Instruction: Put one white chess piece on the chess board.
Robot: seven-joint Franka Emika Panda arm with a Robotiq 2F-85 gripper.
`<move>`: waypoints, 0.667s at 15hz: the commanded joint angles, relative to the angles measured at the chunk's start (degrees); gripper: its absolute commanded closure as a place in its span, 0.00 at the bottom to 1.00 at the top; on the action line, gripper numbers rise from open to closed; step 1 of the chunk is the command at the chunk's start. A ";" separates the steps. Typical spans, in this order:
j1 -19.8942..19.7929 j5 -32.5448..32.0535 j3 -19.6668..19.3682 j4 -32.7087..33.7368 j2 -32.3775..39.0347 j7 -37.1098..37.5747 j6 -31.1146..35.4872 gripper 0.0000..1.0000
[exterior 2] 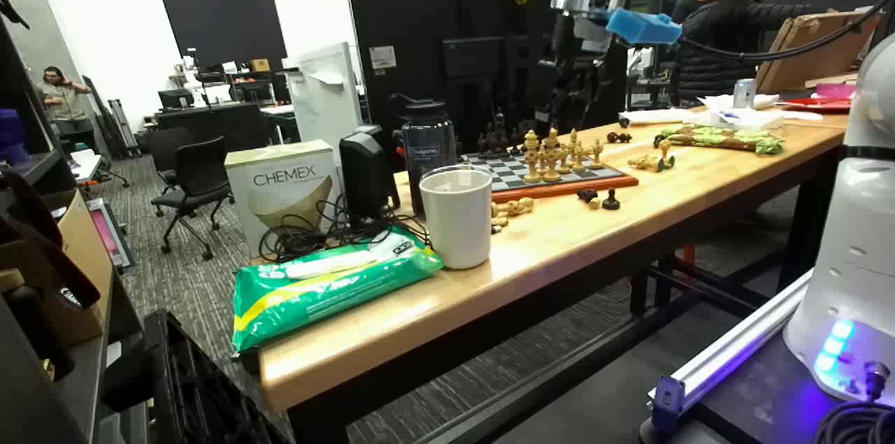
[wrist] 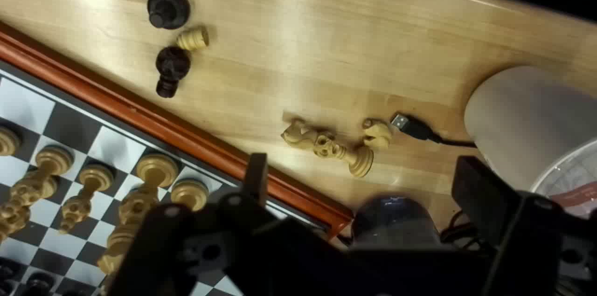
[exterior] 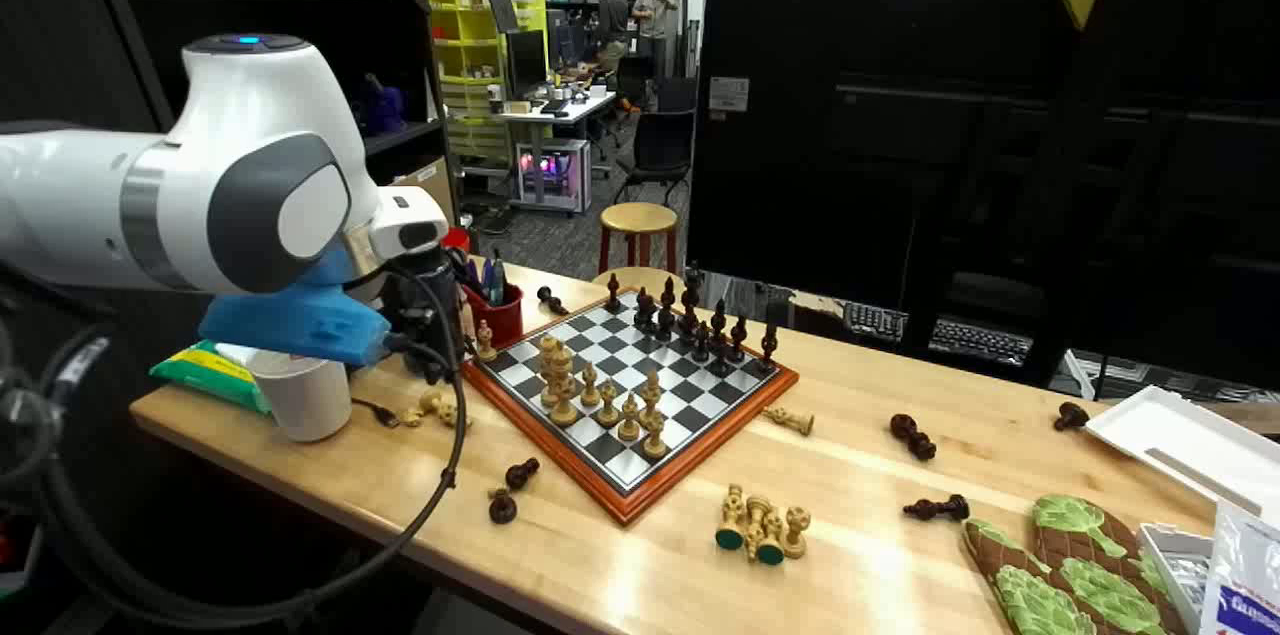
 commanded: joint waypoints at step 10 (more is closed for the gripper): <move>-2.62 -4.50 -2.05 0.97 -0.47 -1.37 -3.53 0.00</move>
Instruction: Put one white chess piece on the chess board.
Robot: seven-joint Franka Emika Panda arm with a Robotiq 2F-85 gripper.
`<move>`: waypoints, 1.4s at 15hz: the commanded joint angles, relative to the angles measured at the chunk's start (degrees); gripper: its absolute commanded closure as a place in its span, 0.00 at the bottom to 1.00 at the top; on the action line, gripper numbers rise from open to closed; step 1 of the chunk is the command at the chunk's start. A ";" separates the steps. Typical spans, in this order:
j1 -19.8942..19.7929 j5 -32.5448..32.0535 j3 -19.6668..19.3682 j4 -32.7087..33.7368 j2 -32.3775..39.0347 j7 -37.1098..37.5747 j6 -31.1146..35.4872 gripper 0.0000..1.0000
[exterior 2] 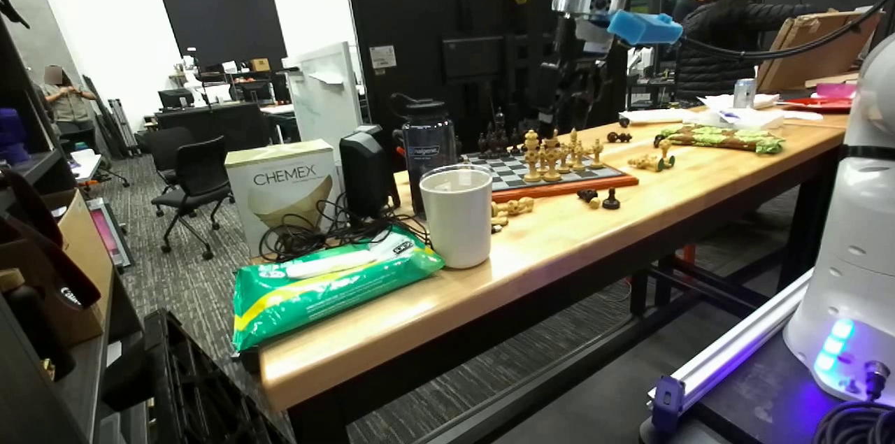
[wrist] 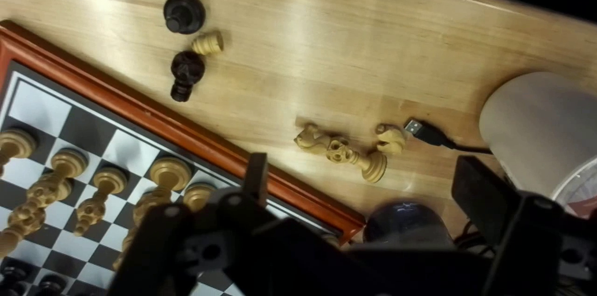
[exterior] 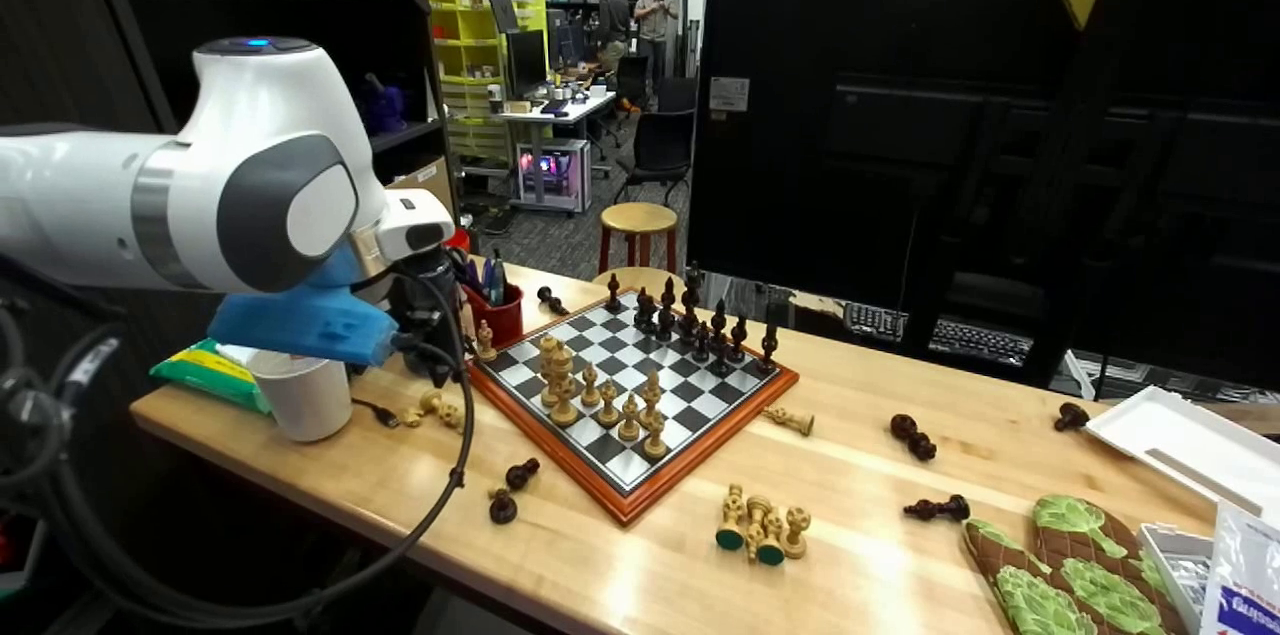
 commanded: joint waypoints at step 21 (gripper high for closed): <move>-17.21 -20.00 -21.25 5.43 1.68 -23.55 -4.12 0.00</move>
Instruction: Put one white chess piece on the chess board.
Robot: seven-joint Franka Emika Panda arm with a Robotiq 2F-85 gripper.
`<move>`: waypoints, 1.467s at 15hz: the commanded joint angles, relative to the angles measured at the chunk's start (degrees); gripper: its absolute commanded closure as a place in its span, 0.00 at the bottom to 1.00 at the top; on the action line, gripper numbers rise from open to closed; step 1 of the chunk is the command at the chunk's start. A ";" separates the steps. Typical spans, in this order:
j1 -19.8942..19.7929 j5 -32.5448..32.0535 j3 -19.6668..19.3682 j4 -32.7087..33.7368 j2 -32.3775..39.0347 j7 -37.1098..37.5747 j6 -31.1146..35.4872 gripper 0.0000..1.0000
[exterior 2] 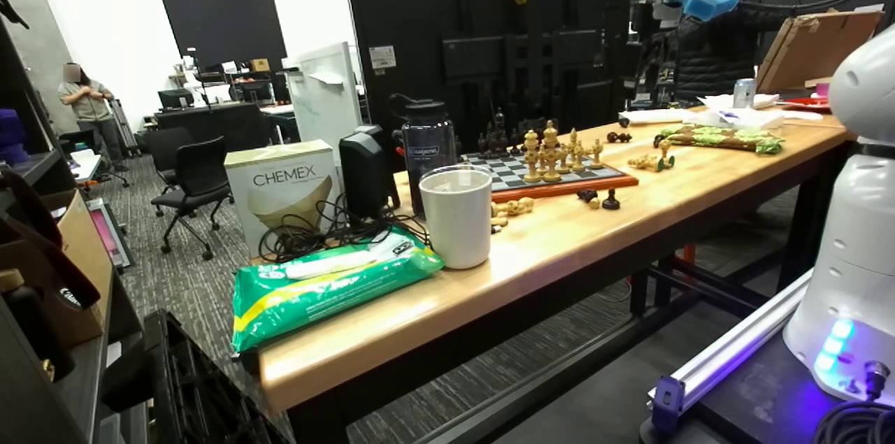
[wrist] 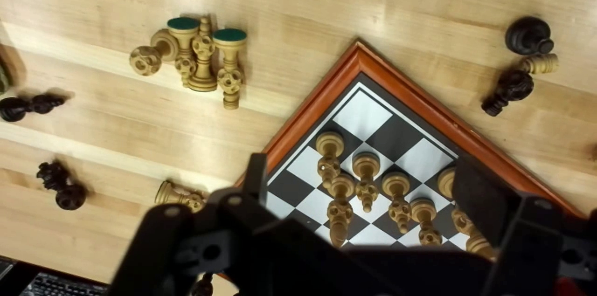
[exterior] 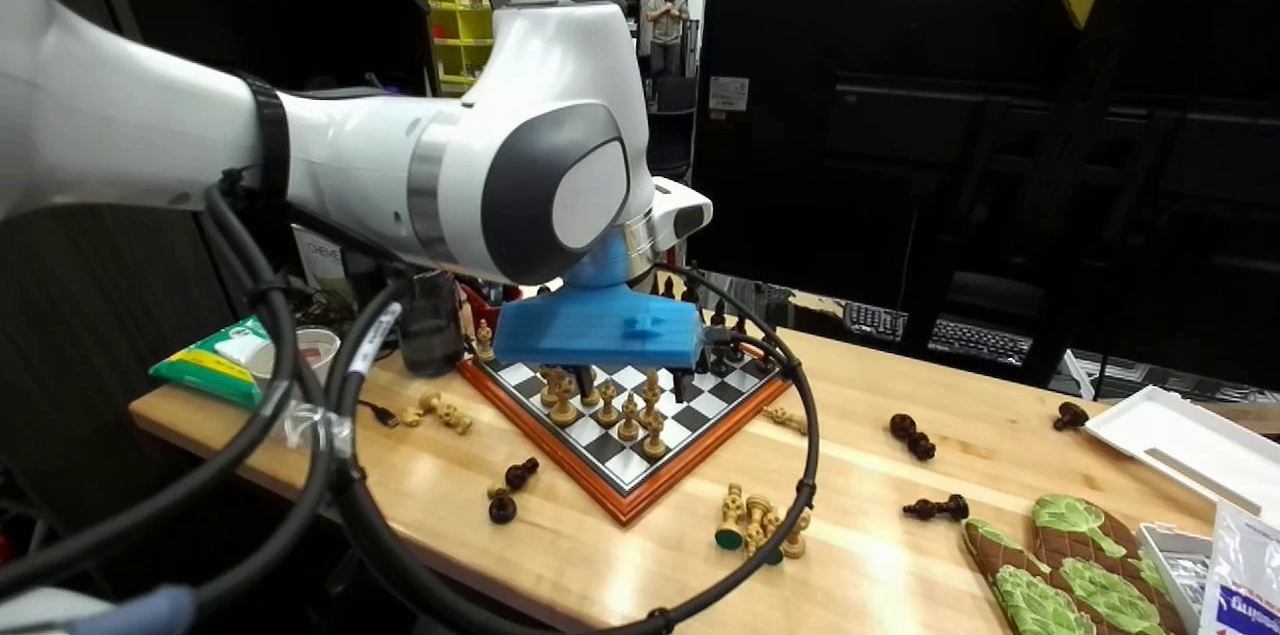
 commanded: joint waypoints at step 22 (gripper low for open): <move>-0.68 5.63 -7.16 9.10 26.69 -11.80 6.93 0.00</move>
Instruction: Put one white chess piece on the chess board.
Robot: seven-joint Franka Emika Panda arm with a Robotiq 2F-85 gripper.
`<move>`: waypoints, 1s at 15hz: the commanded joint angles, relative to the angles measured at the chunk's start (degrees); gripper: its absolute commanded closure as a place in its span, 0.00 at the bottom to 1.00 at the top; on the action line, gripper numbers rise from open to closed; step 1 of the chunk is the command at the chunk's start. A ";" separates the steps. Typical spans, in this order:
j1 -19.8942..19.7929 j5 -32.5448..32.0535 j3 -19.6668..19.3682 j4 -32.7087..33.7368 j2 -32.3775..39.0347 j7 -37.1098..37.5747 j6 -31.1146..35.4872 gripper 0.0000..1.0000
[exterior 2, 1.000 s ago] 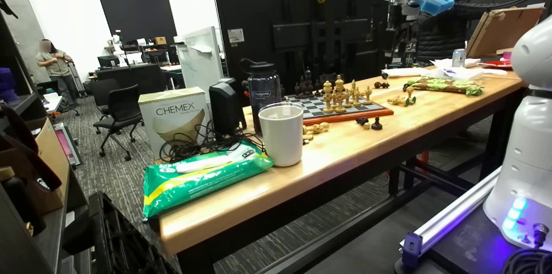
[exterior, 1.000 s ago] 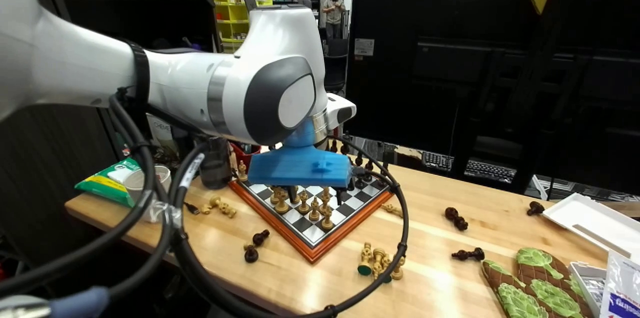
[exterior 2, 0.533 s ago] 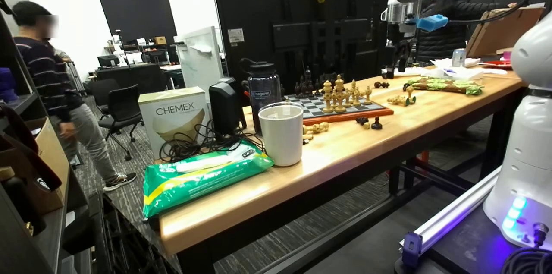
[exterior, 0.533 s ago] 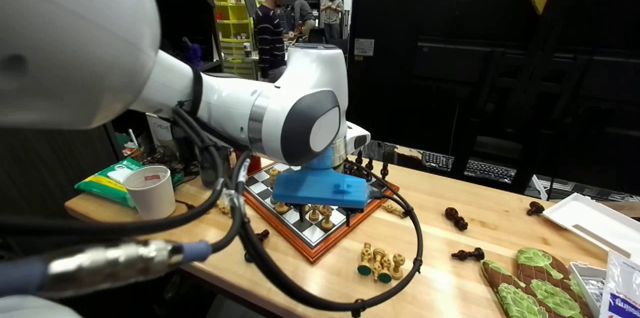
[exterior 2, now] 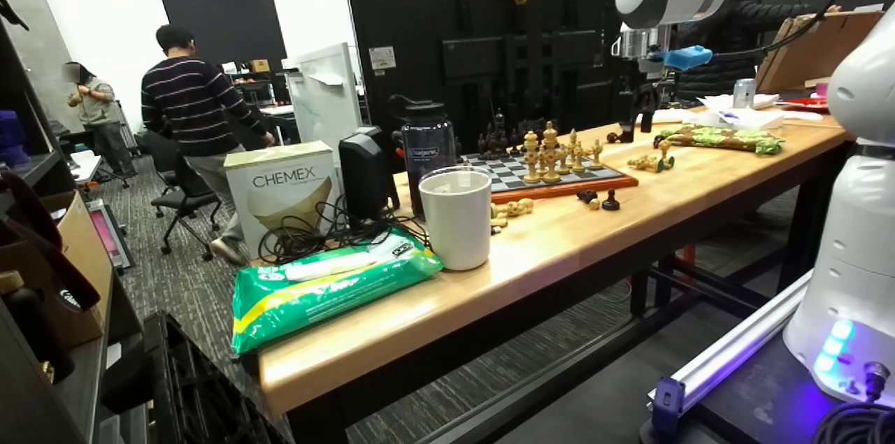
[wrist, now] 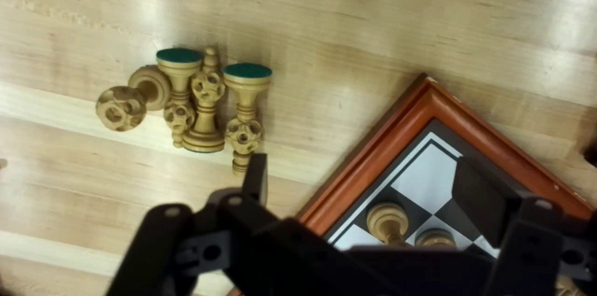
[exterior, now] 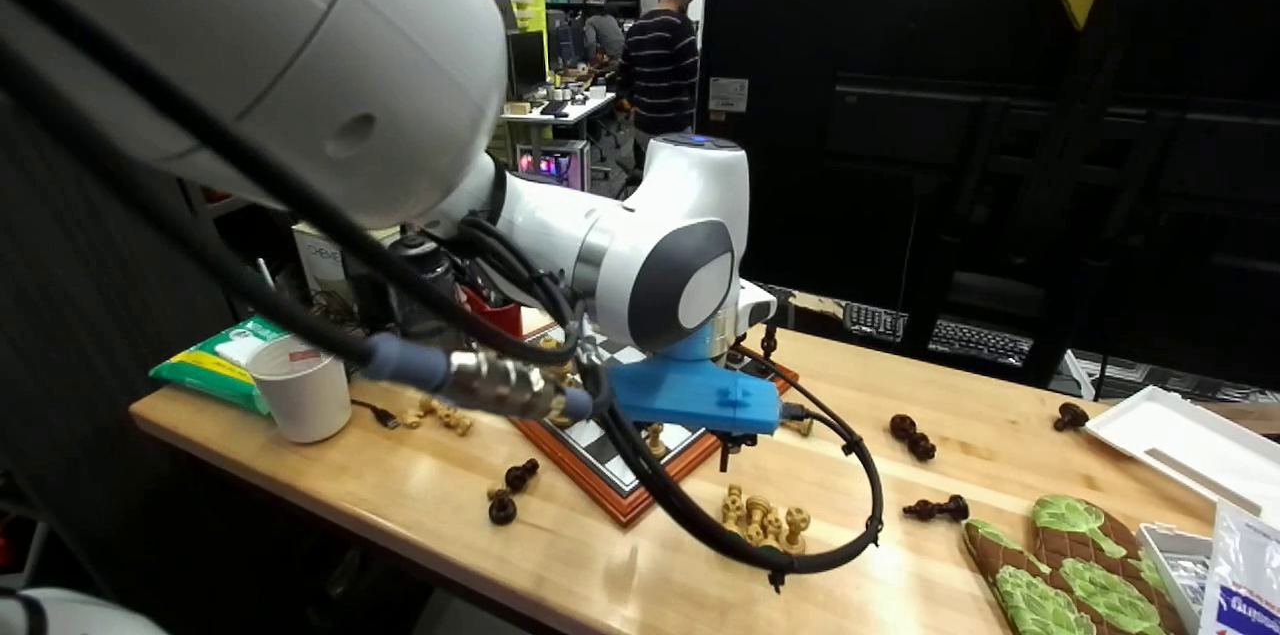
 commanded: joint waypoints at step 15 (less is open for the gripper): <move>-5.07 9.59 -0.20 7.81 14.16 -11.23 1.40 0.00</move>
